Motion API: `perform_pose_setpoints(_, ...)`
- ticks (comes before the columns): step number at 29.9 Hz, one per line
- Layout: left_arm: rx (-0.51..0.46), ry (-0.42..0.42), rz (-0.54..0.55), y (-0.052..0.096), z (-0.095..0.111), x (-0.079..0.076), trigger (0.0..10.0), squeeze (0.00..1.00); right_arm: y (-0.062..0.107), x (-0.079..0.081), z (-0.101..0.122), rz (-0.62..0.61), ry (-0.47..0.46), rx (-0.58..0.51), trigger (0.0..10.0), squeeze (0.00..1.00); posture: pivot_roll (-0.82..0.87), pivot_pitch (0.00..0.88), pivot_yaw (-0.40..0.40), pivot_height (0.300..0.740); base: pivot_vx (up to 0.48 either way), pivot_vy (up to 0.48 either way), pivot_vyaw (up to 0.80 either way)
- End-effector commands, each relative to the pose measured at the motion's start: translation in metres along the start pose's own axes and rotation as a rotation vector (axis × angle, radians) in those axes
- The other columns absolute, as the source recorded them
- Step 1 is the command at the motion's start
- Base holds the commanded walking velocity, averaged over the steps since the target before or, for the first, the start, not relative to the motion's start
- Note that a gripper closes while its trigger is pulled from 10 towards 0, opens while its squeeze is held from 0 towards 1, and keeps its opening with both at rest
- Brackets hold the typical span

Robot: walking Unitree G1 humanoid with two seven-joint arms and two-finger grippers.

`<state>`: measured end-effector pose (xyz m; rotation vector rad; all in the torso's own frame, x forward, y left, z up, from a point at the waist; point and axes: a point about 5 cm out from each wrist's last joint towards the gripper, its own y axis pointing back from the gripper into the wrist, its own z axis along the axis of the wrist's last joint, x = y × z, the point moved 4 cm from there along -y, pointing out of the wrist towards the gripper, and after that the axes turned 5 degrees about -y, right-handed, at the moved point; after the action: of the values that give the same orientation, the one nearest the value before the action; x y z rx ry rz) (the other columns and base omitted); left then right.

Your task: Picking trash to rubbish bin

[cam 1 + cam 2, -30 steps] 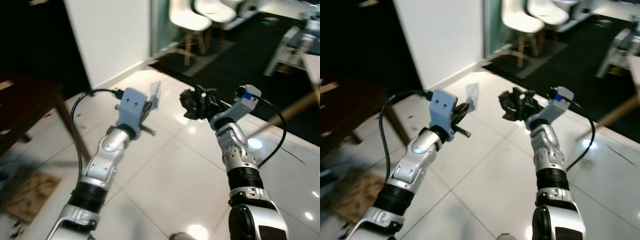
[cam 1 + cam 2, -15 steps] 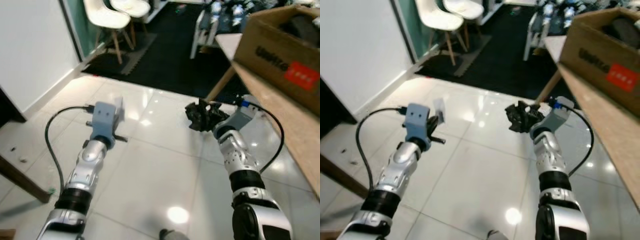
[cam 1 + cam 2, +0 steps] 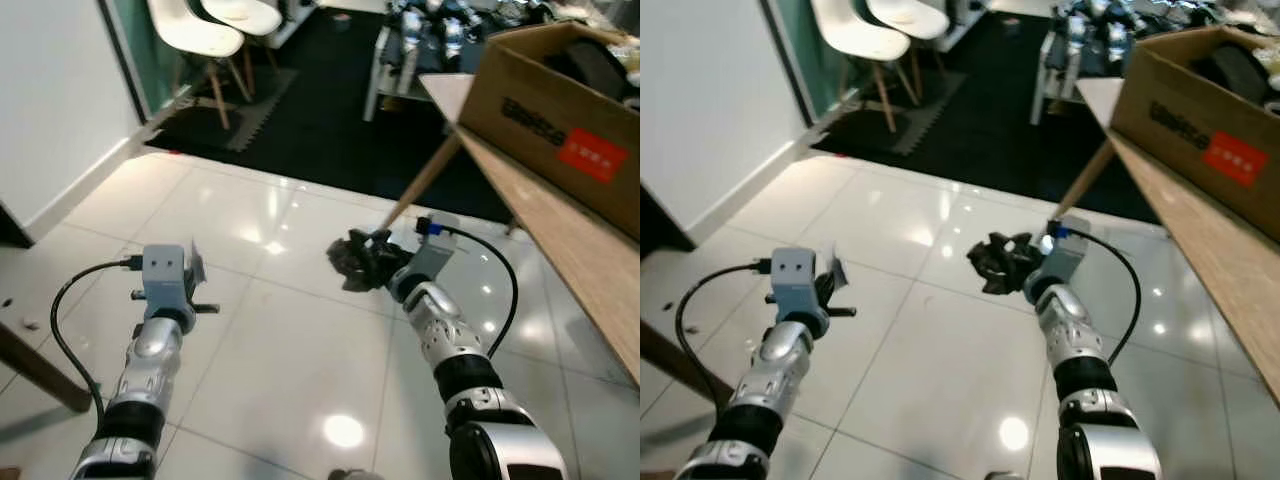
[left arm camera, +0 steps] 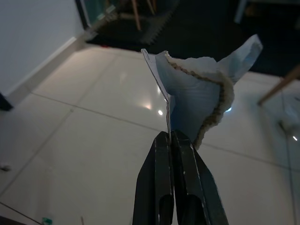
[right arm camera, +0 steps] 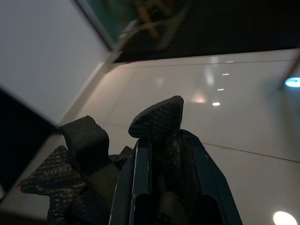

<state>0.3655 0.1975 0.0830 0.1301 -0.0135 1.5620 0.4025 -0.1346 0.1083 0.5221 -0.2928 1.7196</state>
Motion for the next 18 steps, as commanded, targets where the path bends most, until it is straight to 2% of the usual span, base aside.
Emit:
perform_pose_setpoints(1,-0.046,0.017,-0.019,-0.003,0.011,-0.007,10.0,0.00,0.001,-0.002,0.001,-0.001,-0.010,0.005,10.0,0.00,0.06,0.076,0.011,0.740,0.000,0.000,0.00)
perform_pose_setpoints(5,-0.091,0.029,-0.024,-0.009,0.024,-0.009,10.0,0.00,-0.001,-0.002,0.002,0.006,-0.003,0.001,10.0,0.00,0.06,0.075,0.010,0.740,0.000,0.000,0.00)
perform_pose_setpoints(9,-0.132,0.070,-0.037,-0.015,0.037,-0.012,10.0,0.00,-0.001,-0.001,0.001,-0.004,0.052,-0.012,10.0,0.00,0.05,0.073,0.008,0.740,0.000,0.000,0.00)
perform_pose_setpoints(10,-0.140,0.072,-0.036,-0.016,0.040,-0.011,10.0,0.00,-0.001,0.003,-0.001,0.014,0.065,-0.012,10.0,0.00,0.05,0.073,0.008,0.740,0.000,0.000,0.00)
perform_pose_setpoints(14,-0.152,0.080,-0.046,-0.016,0.043,-0.013,10.0,0.00,-0.002,0.007,-0.001,0.022,0.067,-0.013,10.0,0.00,0.05,0.073,0.007,0.740,0.000,0.000,0.00)
perform_pose_setpoints(18,-0.165,0.084,-0.068,-0.018,0.047,-0.020,10.0,0.00,-0.005,0.011,0.002,0.019,0.081,-0.020,10.0,0.00,0.05,0.074,0.005,0.740,0.254,0.000,0.00)
